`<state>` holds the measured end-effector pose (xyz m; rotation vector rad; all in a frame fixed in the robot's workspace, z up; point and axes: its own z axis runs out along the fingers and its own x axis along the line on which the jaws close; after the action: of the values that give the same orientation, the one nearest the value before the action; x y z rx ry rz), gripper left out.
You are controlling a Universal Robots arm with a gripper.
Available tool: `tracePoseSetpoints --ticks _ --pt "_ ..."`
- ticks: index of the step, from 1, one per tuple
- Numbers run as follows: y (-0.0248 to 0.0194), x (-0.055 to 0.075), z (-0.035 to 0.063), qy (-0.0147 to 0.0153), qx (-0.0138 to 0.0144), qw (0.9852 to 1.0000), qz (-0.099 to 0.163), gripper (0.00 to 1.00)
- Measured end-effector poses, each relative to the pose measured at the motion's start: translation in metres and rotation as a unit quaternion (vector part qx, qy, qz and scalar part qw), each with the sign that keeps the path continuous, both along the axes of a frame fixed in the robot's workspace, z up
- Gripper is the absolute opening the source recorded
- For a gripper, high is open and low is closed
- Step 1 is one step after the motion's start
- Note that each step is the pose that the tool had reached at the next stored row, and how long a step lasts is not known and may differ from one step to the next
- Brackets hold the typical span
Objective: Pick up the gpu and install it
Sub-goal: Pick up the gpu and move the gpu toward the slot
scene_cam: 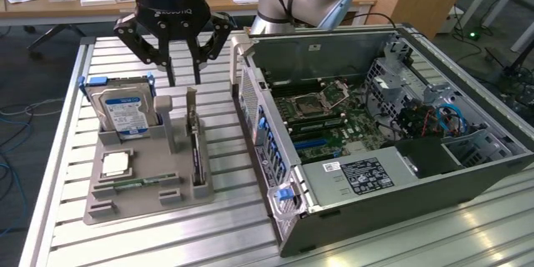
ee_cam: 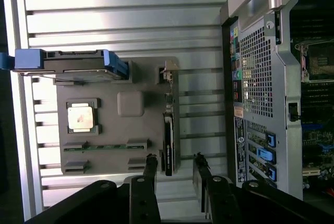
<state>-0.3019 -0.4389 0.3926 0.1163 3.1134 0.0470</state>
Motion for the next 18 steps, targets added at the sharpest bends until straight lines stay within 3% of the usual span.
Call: tracePoseSetpoints --ticks 4,18 --pt "0.0 0.0 -0.0011 0.0 0.0 1.0 0.0 0.42" --pt "0.0003 -0.002 -0.0261 0.0 -0.0007 1.0 0.0 0.42"
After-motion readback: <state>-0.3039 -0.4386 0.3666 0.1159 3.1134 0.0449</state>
